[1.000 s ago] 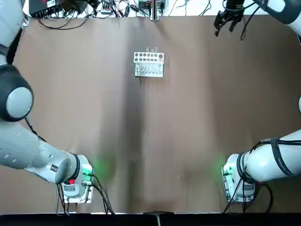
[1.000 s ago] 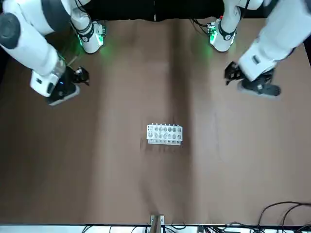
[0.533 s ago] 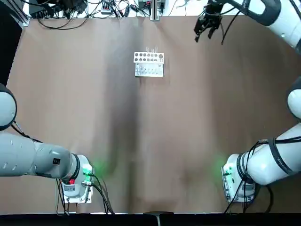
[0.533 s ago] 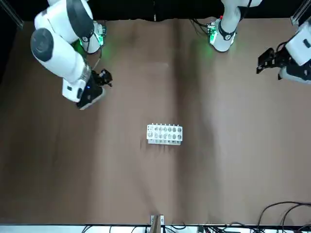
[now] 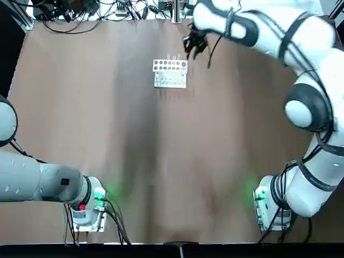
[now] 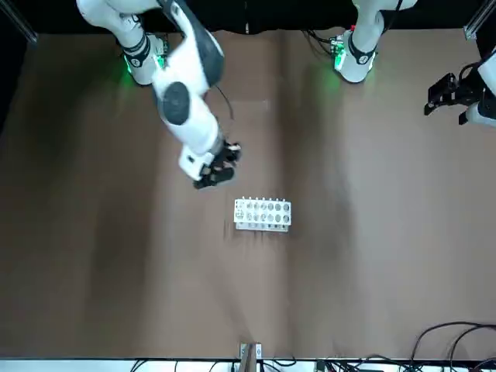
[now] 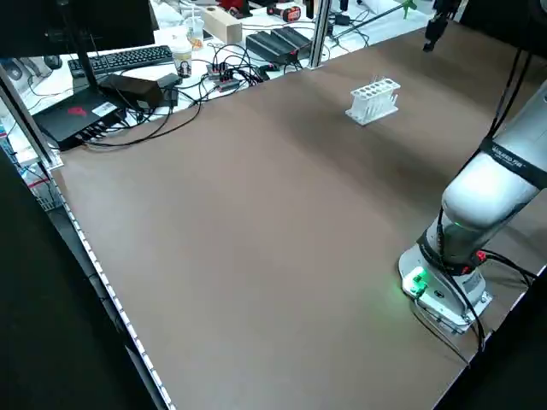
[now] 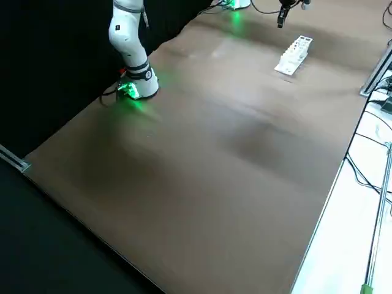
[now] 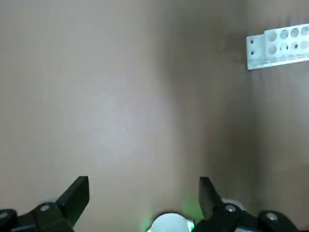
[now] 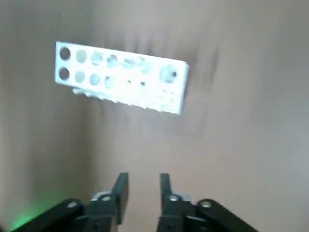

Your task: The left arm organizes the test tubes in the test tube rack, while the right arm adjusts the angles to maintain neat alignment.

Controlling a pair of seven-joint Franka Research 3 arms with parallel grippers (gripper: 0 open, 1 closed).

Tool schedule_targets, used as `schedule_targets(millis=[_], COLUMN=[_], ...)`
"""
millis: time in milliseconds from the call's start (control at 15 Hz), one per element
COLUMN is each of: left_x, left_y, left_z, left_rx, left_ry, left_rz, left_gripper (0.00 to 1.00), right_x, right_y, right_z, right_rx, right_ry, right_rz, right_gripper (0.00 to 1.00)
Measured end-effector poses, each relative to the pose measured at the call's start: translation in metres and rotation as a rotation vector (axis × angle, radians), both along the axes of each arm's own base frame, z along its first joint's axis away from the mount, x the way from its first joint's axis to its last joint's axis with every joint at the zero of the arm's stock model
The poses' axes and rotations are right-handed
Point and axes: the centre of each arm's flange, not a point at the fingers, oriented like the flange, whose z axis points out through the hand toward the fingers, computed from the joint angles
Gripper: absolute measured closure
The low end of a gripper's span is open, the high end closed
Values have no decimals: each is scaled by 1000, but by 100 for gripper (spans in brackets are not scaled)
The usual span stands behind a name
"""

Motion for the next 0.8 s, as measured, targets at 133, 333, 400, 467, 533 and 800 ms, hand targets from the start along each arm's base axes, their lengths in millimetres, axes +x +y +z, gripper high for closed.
schedule_targets(millis=[133, 333, 400, 467, 533, 800], left_x=[-1, -1, -1, -1, -1, 0], left_y=[3, 7, 8, 8, 8, 8], left_z=[0, -1, -1, -1, -1, -1], left_rx=[15, 43, 50, 56, 56, 57], left_ry=[5, 8, 9, 9, 9, 6], left_rz=[4, 7, 8, 9, 9, 10], left_gripper=[0, 0, 0, 0, 0, 0], right_x=[-3, 1, 0, -3, -3, 15], right_y=[28, 61, 73, 93, 100, 116], right_z=[-22, -32, -34, -41, -46, -77], right_rx=[21, 104, 134, 159, 164, 219], right_ry=[-37, -143, -172, -191, -195, -279], right_rz=[-47, -120, -145, -160, -160, -182], right_gripper=[86, 99, 99, 99, 99, 99])
